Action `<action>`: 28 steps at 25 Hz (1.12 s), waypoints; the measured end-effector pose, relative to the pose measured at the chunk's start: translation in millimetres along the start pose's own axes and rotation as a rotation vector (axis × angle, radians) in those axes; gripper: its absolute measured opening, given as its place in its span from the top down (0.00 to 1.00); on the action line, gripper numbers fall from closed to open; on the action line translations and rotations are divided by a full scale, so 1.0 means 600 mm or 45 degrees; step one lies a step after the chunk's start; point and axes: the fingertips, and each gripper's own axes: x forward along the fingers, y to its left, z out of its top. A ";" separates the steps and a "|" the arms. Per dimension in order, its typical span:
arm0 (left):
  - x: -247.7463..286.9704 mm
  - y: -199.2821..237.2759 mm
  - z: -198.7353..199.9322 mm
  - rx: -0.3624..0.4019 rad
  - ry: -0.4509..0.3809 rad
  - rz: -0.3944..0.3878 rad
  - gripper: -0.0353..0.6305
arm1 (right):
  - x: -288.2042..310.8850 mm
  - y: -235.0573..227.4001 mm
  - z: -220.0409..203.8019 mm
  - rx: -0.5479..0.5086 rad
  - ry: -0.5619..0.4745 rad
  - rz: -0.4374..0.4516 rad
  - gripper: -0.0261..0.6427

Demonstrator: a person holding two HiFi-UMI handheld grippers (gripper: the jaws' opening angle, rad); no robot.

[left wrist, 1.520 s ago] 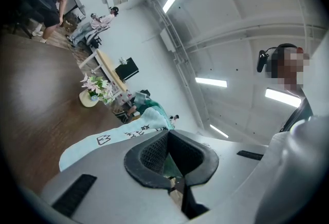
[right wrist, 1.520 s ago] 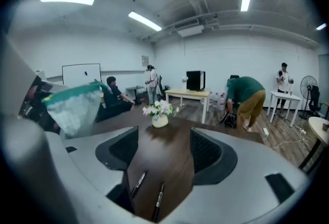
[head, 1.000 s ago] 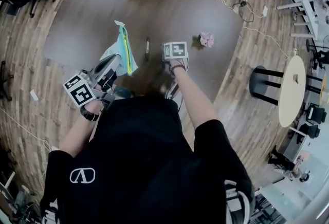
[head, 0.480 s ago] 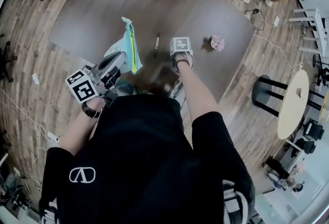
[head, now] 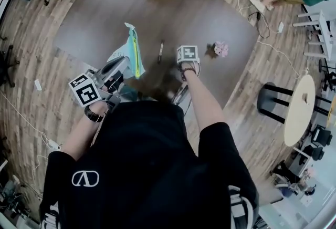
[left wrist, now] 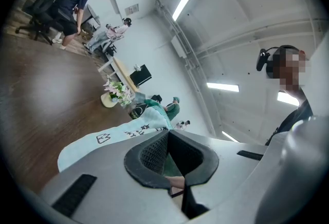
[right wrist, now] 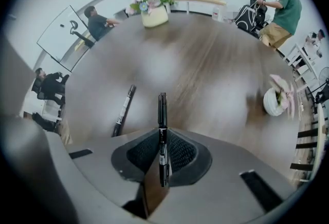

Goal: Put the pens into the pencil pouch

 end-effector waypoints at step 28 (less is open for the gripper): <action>0.124 -0.112 0.032 0.048 0.091 -0.313 0.94 | -0.742 0.116 0.142 -0.251 -1.819 0.003 0.90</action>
